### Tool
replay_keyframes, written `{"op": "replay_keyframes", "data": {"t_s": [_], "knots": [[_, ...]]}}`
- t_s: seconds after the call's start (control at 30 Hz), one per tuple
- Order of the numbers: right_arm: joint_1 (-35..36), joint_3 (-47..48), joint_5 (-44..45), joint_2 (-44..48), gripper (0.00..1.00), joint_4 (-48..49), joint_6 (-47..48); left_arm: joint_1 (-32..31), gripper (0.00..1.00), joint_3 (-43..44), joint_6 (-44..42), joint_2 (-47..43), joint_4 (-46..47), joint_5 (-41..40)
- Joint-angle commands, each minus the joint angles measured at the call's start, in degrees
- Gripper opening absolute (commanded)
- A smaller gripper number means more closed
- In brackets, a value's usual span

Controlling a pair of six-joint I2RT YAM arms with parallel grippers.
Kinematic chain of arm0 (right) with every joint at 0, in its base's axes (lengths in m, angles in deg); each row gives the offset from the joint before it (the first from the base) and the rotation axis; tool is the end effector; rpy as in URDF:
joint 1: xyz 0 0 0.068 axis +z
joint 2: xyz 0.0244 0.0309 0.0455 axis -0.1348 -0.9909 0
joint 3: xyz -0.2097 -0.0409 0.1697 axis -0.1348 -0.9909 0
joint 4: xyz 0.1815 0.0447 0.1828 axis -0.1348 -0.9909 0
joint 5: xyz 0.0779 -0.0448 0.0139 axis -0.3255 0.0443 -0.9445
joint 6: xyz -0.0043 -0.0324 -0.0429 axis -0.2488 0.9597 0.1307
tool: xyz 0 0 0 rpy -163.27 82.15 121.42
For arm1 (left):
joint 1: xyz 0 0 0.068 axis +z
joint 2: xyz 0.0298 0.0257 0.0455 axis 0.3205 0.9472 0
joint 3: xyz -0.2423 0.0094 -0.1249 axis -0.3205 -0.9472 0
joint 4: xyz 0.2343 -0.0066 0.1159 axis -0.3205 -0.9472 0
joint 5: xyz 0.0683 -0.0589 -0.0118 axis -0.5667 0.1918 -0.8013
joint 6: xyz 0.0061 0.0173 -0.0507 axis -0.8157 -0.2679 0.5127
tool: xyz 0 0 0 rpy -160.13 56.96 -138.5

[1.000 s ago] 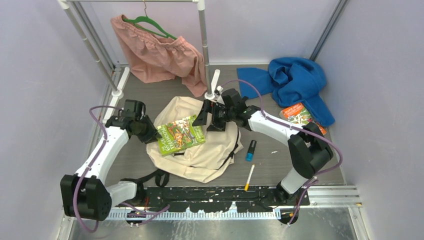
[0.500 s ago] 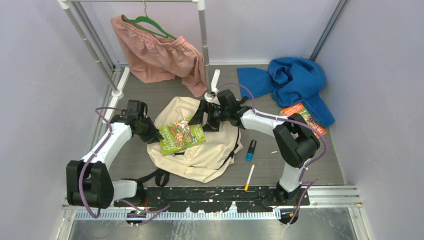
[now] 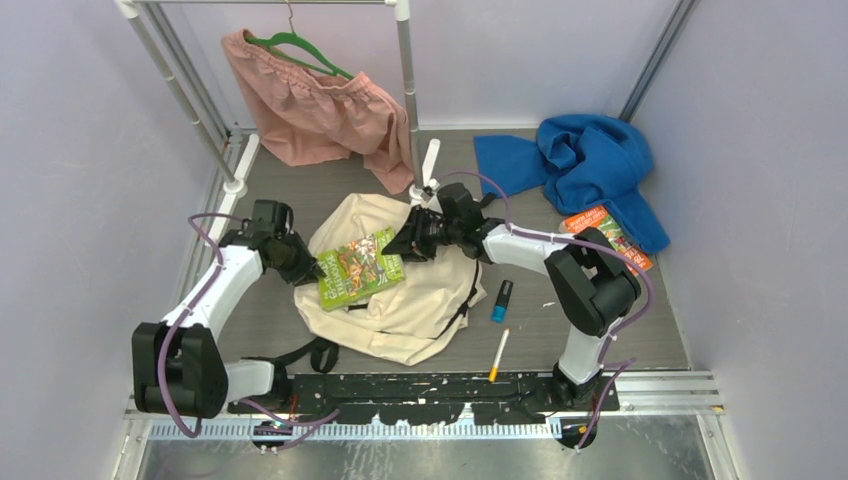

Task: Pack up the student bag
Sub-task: Pick up the book from the center of the board.

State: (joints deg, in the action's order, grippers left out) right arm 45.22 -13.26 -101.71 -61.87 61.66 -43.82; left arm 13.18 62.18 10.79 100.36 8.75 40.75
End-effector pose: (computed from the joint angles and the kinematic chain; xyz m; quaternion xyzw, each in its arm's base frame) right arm 0.2910 0.2490 0.1951 0.0156 0.8486 0.5180 0.1059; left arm 0.2292 -0.0281 0.2175 -0.3071 0.9255 -0.1620 0.1515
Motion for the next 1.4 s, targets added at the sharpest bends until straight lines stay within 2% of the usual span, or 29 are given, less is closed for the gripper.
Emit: {"op": "replay_keyframes", "data": {"t_s": [0.0,0.1,0.13,0.27,0.37,0.43,0.53,0.63,0.73,0.83,1.0,1.17,1.37], "knots": [[2.0,0.7,-4.5,5.9,0.22,6.8,-4.1,-0.6,0.24,-0.1,-0.5,-2.0,3.2,2.8],[2.0,1.2,-4.3,7.6,0.03,5.3,-4.0,-0.6,0.28,1.7,-1.1,-3.8,2.5,4.3],[2.0,1.5,-4.3,8.2,0.01,4.7,-3.9,-0.6,0.3,2.3,-1.4,-4.5,2.3,5.0],[1.5,3.2,-2.9,12.9,0.01,-2.6,0.3,-0.6,0.41,5.5,-2.8,-7.9,1.6,8.2],[-0.5,4.0,2.3,19.0,0.01,-15.1,7.4,-0.8,0.49,8.3,-4.7,-9.7,0.8,11.0],[-3.1,4.0,5.6,24.8,0.01,-22.1,10.7,-2.4,0.56,10.9,-6.7,-10.2,-1.2,10.0],[-8.8,3.2,9.8,33.2,0.01,-30.6,13.8,-7.6,0.58,16.7,-9.4,-9.1,-6.1,5.0],[-15.3,3.0,16.0,41.4,0.01,-39.6,17.2,-15.3,0.61,19.9,-10.1,-8.0,-7.1,2.0],[-19.5,4.2,28.3,48.4,0.01,-48.2,20.9,-24.9,0.68,22.3,-10.5,-6.1,-6.3,-3.6],[-20.2,5.5,45.0,52.9,0.01,-54.4,23.1,-36.4,0.77,24.2,-11.1,-1.8,-4.7,-11.8],[-20.5,7.7,60.9,56.0,0.01,-60.0,24.0,-51.9,0.89,28.9,-9.9,8.4,-2.7,-21.1],[-20.8,10.1,66.0,58.7,0.01,-62.0,24.8,-60.4,0.95,33.5,-9.5,19.3,-0.3,-25.9],[-20.8,12.7,67.3,60.2,0.01,-64.8,26.0,-61.4,0.92,37.3,-10.0,27.5,-0.4,-28.8]]}}
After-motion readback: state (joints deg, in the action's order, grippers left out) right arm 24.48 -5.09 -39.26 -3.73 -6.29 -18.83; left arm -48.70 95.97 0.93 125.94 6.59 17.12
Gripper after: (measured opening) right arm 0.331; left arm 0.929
